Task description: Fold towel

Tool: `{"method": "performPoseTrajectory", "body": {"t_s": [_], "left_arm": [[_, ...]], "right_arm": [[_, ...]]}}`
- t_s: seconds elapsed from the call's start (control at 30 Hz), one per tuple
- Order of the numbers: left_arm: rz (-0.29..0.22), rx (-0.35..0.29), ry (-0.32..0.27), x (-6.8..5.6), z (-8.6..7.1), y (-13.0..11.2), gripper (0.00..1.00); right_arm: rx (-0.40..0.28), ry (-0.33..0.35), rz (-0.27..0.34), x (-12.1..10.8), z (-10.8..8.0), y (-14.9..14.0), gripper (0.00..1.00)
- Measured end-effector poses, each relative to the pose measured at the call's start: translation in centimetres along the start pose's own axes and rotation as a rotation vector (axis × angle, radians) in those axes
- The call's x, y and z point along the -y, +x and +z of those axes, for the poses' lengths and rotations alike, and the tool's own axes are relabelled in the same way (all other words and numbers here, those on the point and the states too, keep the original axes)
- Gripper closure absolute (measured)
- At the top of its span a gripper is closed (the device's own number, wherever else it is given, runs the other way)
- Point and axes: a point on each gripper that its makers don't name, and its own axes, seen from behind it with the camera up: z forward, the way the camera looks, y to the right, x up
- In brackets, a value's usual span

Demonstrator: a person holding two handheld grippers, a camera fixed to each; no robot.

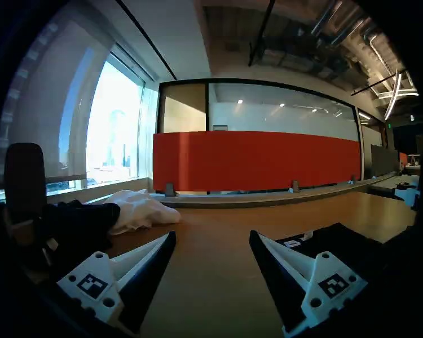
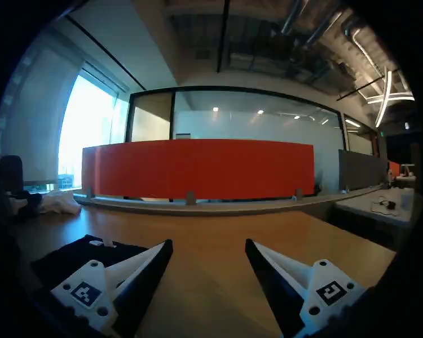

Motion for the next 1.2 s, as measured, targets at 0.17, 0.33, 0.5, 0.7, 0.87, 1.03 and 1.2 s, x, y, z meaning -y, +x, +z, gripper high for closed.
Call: {"method": "performPoseTrajectory", "body": {"t_s": [0.17,0.33,0.5,0.7,0.87,1.03,1.2], "left_arm": [[-0.002,-0.002,0.003,0.1,-0.1,0.1,0.04],[-0.007,0.005,0.008,0.4,-0.4,0.3,0.04],[-0.04,-0.002,0.012,0.7,-0.8,2.2,0.03],[-0.039,-0.011,0.006,0.8,-0.9,6.7,0.04],[-0.019,-0.008,-0.013,0.3,-1.2,10.8,0.04],[-0.008,0.011,-0.022,-0.2,-1.5,14.1,0.03],[0.004,0.023,-0.028,-0.4,-1.7,16.8,0.04]], "right_arm": [[-0.002,-0.002,0.0,0.0,-0.1,0.1,0.0],[-0.011,-0.002,0.019,0.1,-0.2,0.8,0.0],[-0.032,-0.001,0.028,0.1,-0.3,3.4,0.0],[-0.021,-0.006,0.007,0.2,-0.4,7.1,0.0],[-0.014,-0.002,-0.008,0.7,-0.6,10.8,0.0],[-0.009,-0.01,-0.005,0.9,-0.9,14.7,0.0],[0.0,-0.019,-0.009,0.9,-1.1,17.7,0.0]]}}
